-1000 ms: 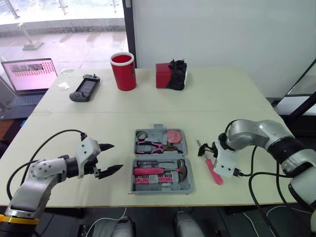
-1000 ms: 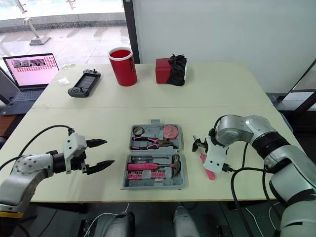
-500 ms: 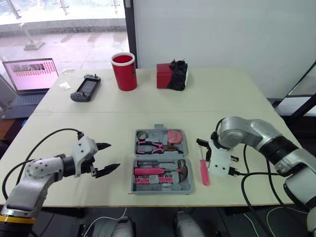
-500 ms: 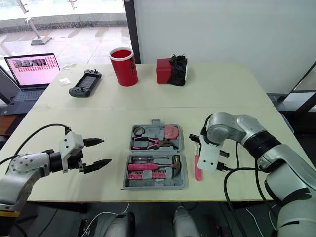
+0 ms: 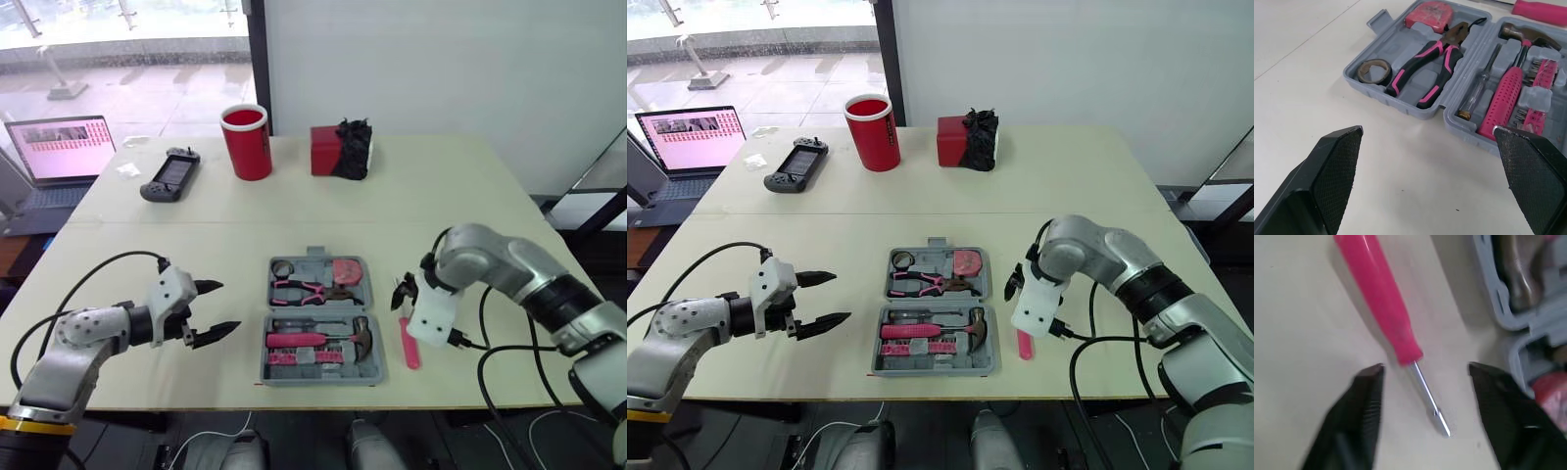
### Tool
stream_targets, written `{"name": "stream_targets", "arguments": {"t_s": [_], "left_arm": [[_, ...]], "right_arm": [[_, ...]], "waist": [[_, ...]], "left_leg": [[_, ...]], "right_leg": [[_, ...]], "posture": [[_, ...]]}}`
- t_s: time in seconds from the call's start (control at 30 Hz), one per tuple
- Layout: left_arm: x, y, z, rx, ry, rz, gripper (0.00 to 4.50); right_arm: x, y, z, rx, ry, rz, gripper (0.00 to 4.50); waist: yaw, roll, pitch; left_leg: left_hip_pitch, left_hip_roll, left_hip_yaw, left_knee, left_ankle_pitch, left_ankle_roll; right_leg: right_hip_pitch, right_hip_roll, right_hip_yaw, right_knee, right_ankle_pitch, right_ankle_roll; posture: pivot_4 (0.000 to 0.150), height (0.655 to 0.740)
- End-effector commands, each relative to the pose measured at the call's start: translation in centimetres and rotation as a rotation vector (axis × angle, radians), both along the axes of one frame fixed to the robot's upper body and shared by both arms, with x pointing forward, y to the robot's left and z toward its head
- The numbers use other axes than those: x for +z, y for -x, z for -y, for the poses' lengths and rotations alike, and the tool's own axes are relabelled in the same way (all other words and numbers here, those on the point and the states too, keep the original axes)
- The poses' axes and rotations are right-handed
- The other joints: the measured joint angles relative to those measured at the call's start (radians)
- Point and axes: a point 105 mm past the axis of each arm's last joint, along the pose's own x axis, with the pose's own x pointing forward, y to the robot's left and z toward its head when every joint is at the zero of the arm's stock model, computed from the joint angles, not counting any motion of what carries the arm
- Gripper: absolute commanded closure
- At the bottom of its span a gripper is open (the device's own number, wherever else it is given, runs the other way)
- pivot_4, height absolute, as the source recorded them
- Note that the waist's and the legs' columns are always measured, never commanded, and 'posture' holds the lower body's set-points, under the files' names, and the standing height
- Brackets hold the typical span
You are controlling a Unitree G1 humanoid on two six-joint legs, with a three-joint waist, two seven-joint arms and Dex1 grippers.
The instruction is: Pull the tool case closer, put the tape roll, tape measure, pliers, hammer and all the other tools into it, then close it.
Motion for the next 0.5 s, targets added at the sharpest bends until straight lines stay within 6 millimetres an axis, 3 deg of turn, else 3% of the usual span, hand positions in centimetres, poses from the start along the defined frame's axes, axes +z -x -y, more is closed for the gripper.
{"name": "stream_targets", "arguments": {"t_s": [0.03,0.27,0.4,0.5], "left_arm": [[0.6,-0.1,0.3,-0.019,-0.011,0.027,0.0],[0.6,-0.1,0.2,-0.022,-0.024,0.028,0.0],[0.6,-0.1,0.2,-0.025,-0.032,0.029,0.0],[0.6,-0.1,0.2,-0.026,-0.032,0.03,0.0]], "right_arm": [[-0.7,-0.3,0.8,0.004,0.012,0.039,1.43],[-2.9,-1.0,0.9,0.026,0.027,0.051,1.43],[-3.5,-1.3,0.9,0.033,0.042,0.049,1.43],[-3.6,-1.2,0.7,0.047,0.052,0.035,2.25]], "waist": [[0.0,0.0,0.0],[-0.004,-0.002,-0.001],[-0.009,-0.005,-0.001],[-0.015,-0.007,-0.002]], "left_leg": [[0.0,0.0,0.0,0.0,0.0,0.0],[0.001,0.0,0.0,0.0,0.0,0.0],[0.012,0.0,0.0,-0.001,0.0,0.0],[0.014,0.0,0.0,0.0,0.0,0.0]], "right_leg": [[0.0,0.0,0.0,0.0,0.0,0.0],[0.001,0.0,0.0,0.0,0.0,0.0],[0.012,0.0,0.0,-0.001,0.0,-0.001],[0.014,0.0,0.0,-0.002,-0.001,-0.001]], "posture": [[0.15,0.7272],[0.15,0.7272],[0.15,0.7272],[0.15,0.7272]]}}
